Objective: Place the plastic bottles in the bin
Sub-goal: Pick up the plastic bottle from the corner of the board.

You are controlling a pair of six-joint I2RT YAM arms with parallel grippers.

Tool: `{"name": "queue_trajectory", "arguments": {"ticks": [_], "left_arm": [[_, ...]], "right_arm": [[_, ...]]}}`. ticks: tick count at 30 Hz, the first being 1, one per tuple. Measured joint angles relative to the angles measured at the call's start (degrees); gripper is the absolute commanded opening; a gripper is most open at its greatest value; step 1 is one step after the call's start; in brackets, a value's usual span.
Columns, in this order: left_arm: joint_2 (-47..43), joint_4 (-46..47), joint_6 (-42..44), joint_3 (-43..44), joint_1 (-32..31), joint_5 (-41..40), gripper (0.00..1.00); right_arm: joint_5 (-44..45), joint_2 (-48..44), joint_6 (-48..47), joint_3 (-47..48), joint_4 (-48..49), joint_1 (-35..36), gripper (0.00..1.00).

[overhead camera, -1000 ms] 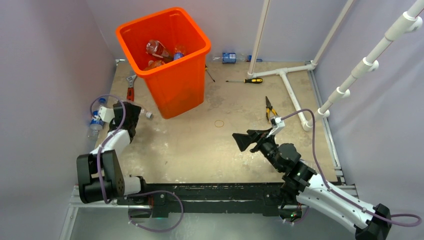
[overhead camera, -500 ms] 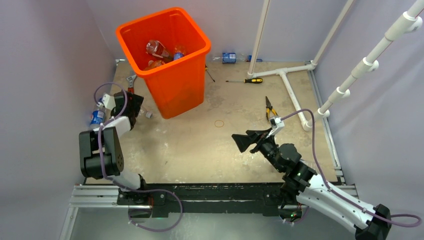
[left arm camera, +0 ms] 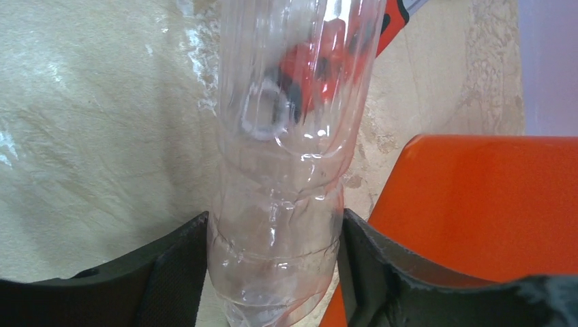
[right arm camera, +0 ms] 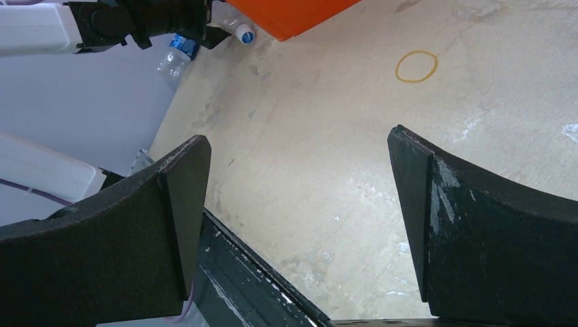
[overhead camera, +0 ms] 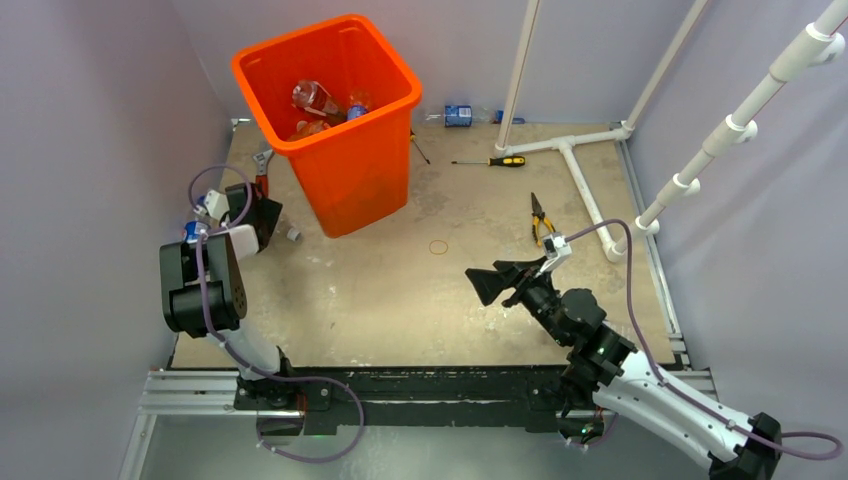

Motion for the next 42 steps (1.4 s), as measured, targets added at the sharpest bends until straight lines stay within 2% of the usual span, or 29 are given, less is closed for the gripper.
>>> {"name": "queue_trajectory", "arguments": {"ticks": [3,7,10,14,17,18,19,25,28,30,33,35,38,42], "left_arm": [[0.2,0.6,0.0,0.0,0.1,0.7,0.45],[-0.8,0.8,-0.2,-0.9,0.5,1.8,0.43],[-5.4,-1.5,-0.2,-3.2,0.8,2.9,0.4],[-19.0,-7.5,-0.2,-6.5,0.8,4.1,0.37],[-35.2,-11.5,-0.5,-9.0,0.9,4.9,0.33],[-40.7,-12.6,-0.6,-9.5,0.8,5.2,0.29],[-50.3,-14.9,-0.6,-9.2,-0.3,5.6,0.28],[-56.1,-28.3,1.6,-2.6,-5.9,7.9,0.25],[-56.1,-34.7,5.1,7.5,-7.3,6.8,0.24],[-56.1,-35.6,7.6,14.9,-7.5,5.6,0.25],[-56.1,-33.5,10.6,26.0,-7.5,5.9,0.24],[-57.1,-28.7,10.8,29.2,-7.5,9.8,0.24],[-57.7,-18.9,7.5,28.4,-7.5,17.9,0.22],[-55.4,-7.1,2.8,22.2,-7.6,29.2,0.2]], "right_arm": [[-0.3,0.7,0.4,0.0,0.0,0.0,0.99],[-0.9,0.7,0.6,0.0,0.1,0.0,0.99],[-1.0,0.7,0.6,0.0,0.1,0.0,0.99],[-1.1,1.1,0.5,0.8,0.1,0.0,0.99],[-1.2,2.3,0.3,2.1,0.3,0.0,0.99],[-1.3,2.9,0.1,2.6,0.5,0.0,0.99],[-1.6,4.5,-0.3,3.8,1.2,0.0,0.99],[-5.3,10.0,-1.0,6.4,3.9,0.0,0.98],[-7.3,11.2,-0.8,6.6,4.5,0.0,0.98],[-8.6,11.7,-0.6,6.9,4.5,0.0,0.98],[-10.7,12.4,-0.7,8.2,4.2,0.0,0.98],[-12.3,12.7,-1.2,9.5,4.0,0.0,0.98],[-15.8,12.3,-2.3,11.2,4.9,0.0,0.98],[-19.6,11.5,-3.2,11.3,8.2,0.0,0.98]]}}
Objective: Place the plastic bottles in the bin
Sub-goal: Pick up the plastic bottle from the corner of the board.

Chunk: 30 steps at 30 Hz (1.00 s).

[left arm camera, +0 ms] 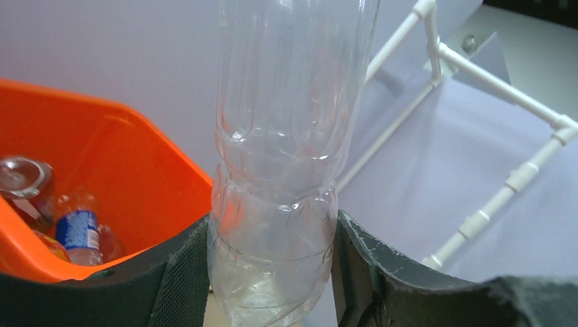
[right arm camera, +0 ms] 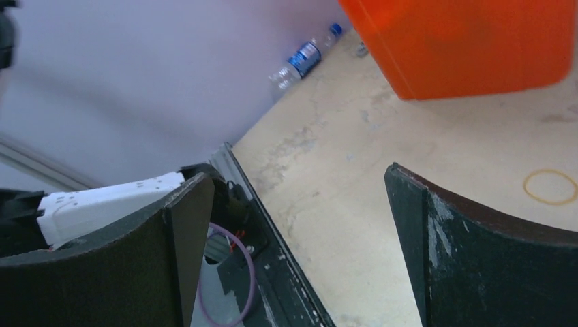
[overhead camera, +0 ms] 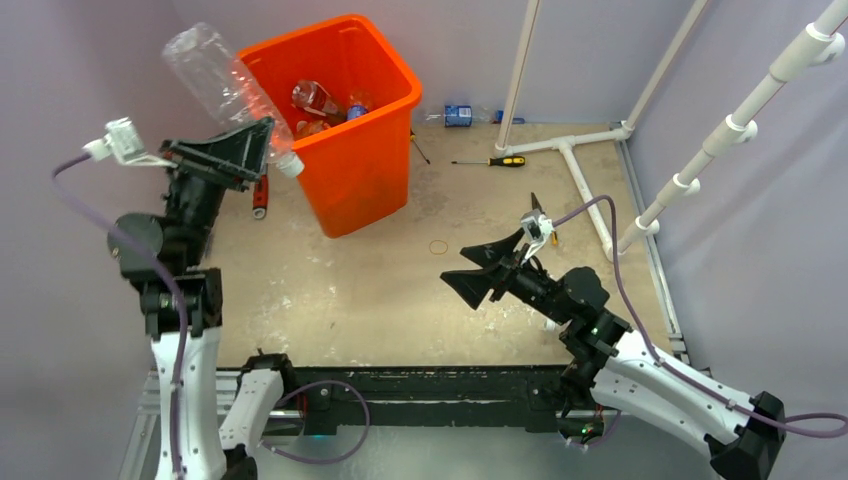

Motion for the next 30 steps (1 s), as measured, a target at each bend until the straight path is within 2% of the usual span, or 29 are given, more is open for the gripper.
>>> {"name": "queue_trajectory", "arguments": {"ticks": [4,8,15,19,24,30], "left_arm": [[6.1,5.0,-1.9,-2.5,-0.9,7.6,0.2],[11.4,6.1,-1.1,-3.5,-7.3,10.1,0.2],[16.2,7.6,4.8,-2.4,-24.7,8.5,0.2],[15.7,13.6,4.7,-4.9,-27.6,7.4,0.2],[13.0,24.1,1.4,-13.1,-30.6,5.0,0.19],[12.1,29.1,-0.4,-17.7,-35.4,1.8,0.19]], "right_arm": [[-2.0,0.6,-0.2,0.0,4.5,0.0,0.99],[-2.7,3.1,0.2,0.0,10.9,0.0,0.99],[-2.7,6.1,1.8,0.0,22.1,0.0,0.98],[-2.6,7.3,3.4,0.0,30.1,0.0,0.93],[-2.6,13.3,5.6,1.4,38.7,0.5,0.9],[-2.5,21.9,6.3,7.2,42.1,3.5,0.83]]}}
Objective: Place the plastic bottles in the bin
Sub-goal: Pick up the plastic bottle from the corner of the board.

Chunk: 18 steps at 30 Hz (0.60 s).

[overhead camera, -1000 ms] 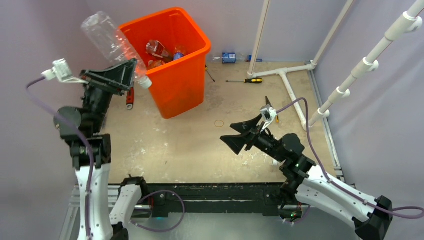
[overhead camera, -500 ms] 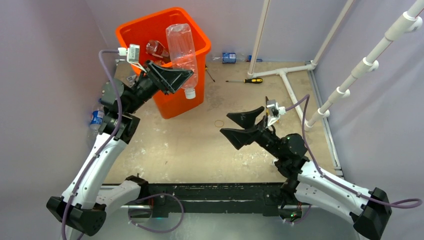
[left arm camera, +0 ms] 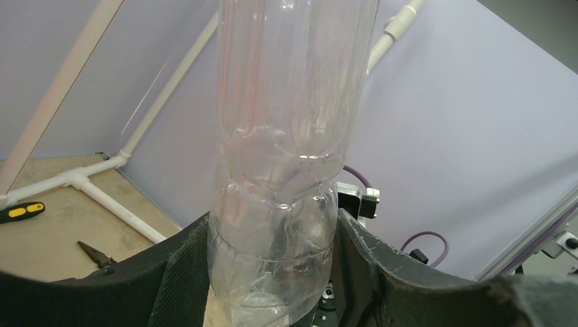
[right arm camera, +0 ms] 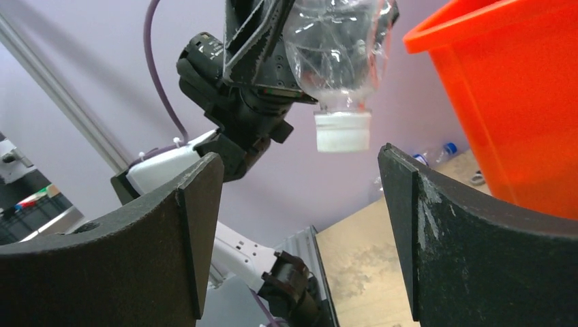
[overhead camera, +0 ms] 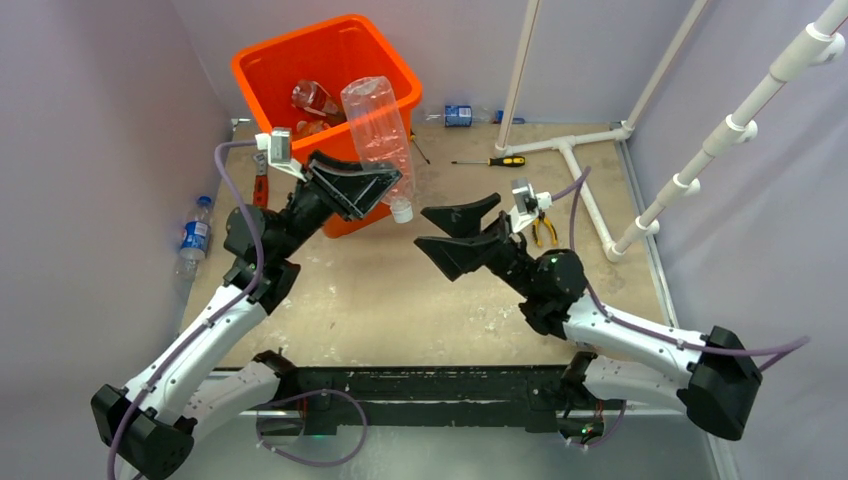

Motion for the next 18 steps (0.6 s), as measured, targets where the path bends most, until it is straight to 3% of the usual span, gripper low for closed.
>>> {"name": "queue_trajectory", "arguments": {"ticks": [18], "left_arm": [[-4.6,6.8,-2.7,-6.3,-2.3,-3.7,0.19]], "right_arm": [[1.5,12.9,-0.1,8.6,4.4,3.7,0.56]]}}
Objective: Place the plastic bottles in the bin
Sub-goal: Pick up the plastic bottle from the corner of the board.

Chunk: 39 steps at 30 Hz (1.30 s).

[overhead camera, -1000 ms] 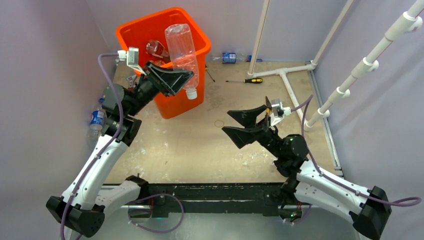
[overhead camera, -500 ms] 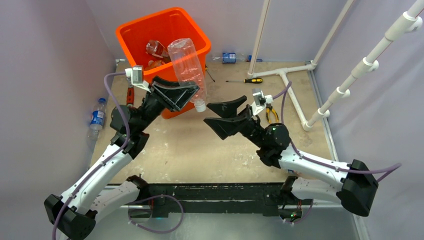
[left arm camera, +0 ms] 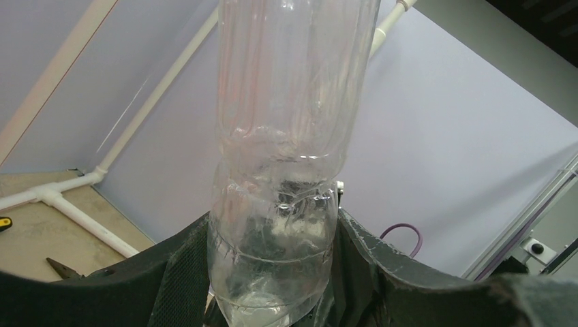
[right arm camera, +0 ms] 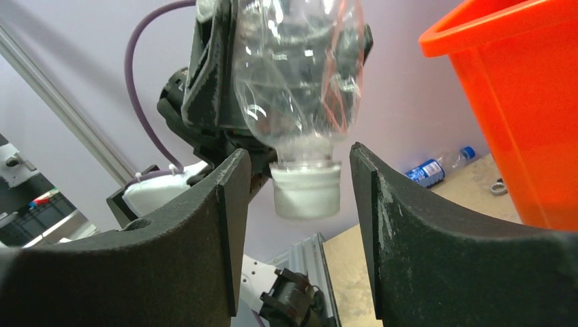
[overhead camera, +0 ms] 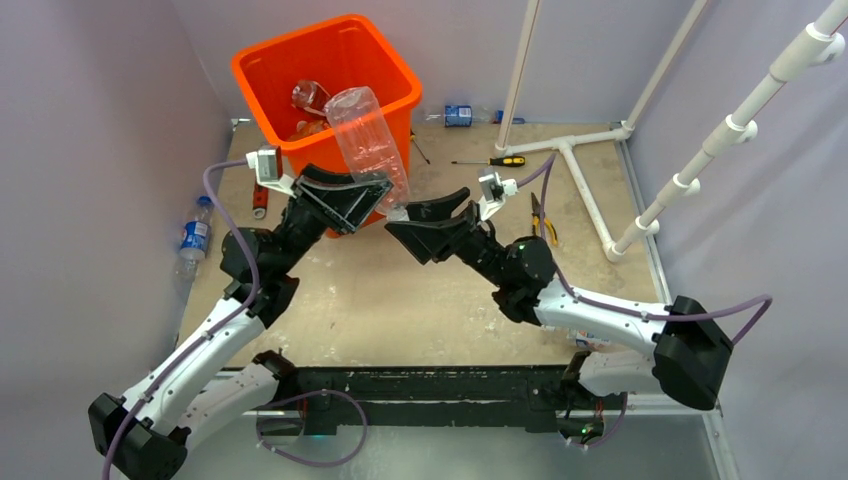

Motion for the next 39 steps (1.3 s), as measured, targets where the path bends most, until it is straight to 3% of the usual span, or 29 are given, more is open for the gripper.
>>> {"name": "queue_trajectory", "arguments": {"ticks": [2,6,8,11,17,19,25,32,35,39], "left_arm": [[0.0,0.7,-0.5,-0.7,-0.2,-0.2,0.19],[-0.2,2.3,-1.4,-1.4,-0.6,-0.4,0.2],[-0.6,2.6,-1.5,-1.6,-0.6,-0.5,0.26],[-1.2,2.4,-1.4,-1.6,-0.8,-0.5,0.45],[-2.8,-2.2,0.8,-0.6,-1.1,1.0,0.85],[-3.8,-6.3,3.0,0.9,-1.2,1.2,0.91],[-8.2,-23.5,15.6,9.8,-1.4,-2.3,0.97],[-14.8,-38.0,41.9,20.6,-1.2,-7.8,0.99],[-13.4,-41.9,52.2,25.7,-1.2,-3.2,0.99],[-4.2,-48.2,63.3,33.4,-3.3,8.8,0.99]], "right_arm": [[0.0,0.9,0.2,1.0,0.6,0.0,0.51],[-0.3,1.9,0.7,1.4,2.3,0.1,0.29],[-0.7,2.4,1.1,1.6,2.8,0.2,0.18],[-2.0,2.3,1.0,1.9,2.6,0.2,0.0],[-4.4,-3.6,-2.7,2.2,-7.7,0.2,0.0],[-4.4,-8.5,-5.7,2.2,-14.2,0.2,0.0],[-2.0,-23.7,-15.2,4.4,-39.3,0.3,0.0],[8.4,-30.4,-20.8,17.6,-71.1,0.3,0.0],[11.0,-30.6,-21.7,22.2,-82.7,0.3,0.0],[11.5,-27.2,-22.8,27.3,-96.2,0.3,0.0]]}}
